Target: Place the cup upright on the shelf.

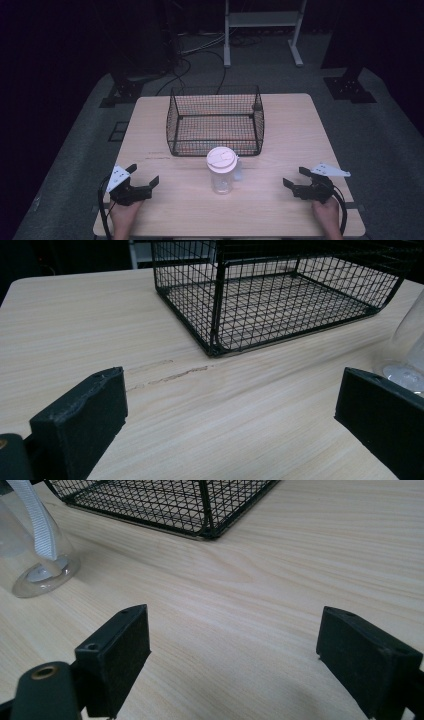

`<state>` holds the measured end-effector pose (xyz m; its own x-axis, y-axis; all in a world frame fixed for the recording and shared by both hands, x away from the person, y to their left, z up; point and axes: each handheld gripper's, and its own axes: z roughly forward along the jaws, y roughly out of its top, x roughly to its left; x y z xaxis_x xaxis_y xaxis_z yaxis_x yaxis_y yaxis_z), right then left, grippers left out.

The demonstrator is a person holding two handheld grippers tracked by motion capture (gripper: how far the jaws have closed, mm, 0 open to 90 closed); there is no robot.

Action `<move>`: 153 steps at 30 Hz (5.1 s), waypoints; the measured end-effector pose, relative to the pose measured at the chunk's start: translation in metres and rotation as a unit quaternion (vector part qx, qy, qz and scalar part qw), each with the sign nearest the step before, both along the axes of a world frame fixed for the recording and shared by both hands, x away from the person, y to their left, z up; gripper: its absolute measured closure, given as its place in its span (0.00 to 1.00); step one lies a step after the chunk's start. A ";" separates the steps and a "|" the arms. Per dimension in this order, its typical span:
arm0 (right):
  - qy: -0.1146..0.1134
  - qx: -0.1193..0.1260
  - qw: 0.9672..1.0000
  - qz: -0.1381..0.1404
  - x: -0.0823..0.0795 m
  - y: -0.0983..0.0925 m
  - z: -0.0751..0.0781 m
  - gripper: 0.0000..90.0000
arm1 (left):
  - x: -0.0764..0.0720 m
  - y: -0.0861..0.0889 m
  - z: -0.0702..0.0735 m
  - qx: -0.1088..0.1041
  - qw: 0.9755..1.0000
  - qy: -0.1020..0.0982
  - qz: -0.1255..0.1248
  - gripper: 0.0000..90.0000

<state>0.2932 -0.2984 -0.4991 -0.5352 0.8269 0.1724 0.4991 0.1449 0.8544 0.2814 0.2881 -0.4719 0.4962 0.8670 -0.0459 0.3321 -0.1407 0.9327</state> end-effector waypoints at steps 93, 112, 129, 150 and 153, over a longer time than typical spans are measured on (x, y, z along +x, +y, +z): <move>0.000 -0.005 1.000 0.003 0.000 0.001 0.000 0.14 | -0.003 -0.122 0.093 0.074 0.958 -0.028 -0.277 0.00; 0.000 -0.013 1.000 0.012 0.000 0.004 0.000 0.14 | 0.015 -0.158 0.099 0.107 0.941 0.019 -0.319 0.00; -0.001 -0.009 1.000 0.012 0.000 0.003 0.000 0.14 | 0.041 -0.173 0.091 0.103 0.936 0.071 -0.330 0.00; 0.001 -0.007 1.000 0.015 0.001 0.003 0.000 0.14 | 0.054 -0.199 0.086 0.124 0.927 0.090 -0.343 0.00; 0.001 -0.008 1.000 0.016 0.001 0.003 0.000 0.14 | 0.056 -0.203 0.085 0.125 0.925 0.094 -0.345 0.00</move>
<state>0.2941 -0.2954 -0.4993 -0.5611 0.8122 0.1594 0.4954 0.1752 0.8508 0.3371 0.0848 -0.3873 0.9393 0.3420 -0.0284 0.2361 -0.5839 0.7767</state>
